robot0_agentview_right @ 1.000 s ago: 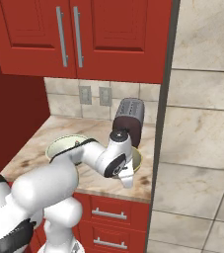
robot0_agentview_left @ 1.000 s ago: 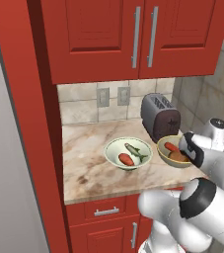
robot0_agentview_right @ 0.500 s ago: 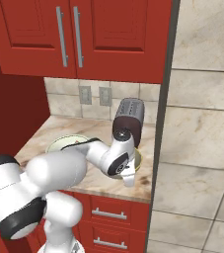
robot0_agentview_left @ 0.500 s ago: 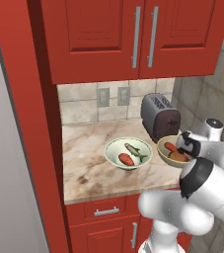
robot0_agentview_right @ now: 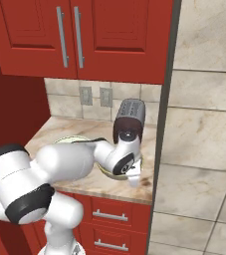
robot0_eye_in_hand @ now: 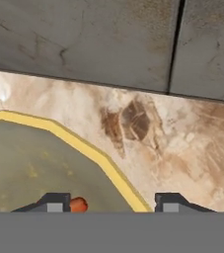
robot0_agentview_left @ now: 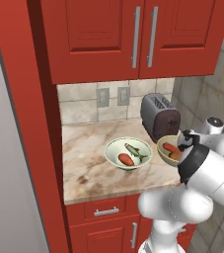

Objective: Place the bowl containing the carrot and potato in the microwave. Close the microwave door and press the start button to microwave the meal.

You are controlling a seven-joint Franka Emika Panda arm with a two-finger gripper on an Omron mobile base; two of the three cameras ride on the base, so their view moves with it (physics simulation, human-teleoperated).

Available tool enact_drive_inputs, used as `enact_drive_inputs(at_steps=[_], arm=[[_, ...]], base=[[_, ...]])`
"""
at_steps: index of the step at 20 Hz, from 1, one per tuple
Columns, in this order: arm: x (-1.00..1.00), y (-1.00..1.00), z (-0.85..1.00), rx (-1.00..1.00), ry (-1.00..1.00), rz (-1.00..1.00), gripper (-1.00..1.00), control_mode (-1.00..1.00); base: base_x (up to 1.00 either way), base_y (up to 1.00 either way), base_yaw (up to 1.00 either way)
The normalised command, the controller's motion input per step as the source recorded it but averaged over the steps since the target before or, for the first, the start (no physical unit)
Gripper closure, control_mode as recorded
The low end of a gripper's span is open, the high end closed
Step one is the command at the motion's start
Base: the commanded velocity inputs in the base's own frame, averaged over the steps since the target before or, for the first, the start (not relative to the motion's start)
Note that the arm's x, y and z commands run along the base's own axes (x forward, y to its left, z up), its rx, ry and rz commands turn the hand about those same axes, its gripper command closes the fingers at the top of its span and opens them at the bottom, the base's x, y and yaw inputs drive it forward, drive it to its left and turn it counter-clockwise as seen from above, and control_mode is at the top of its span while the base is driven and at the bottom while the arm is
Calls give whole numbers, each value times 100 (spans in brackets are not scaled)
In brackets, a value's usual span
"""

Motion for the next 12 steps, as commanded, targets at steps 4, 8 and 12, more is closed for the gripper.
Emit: enact_drive_inputs(at_steps=[4, 8, 12], arm=[[0, 0, -3, 0, 0, 0, 100, -100], [-10, 6, 0, 0, 0, 0, 100, -100], [-50, 23, 32, 0, -5, 6, 100, -100]], base=[[0, 0, 0], [0, 0, 0], [0, 0, 0]])
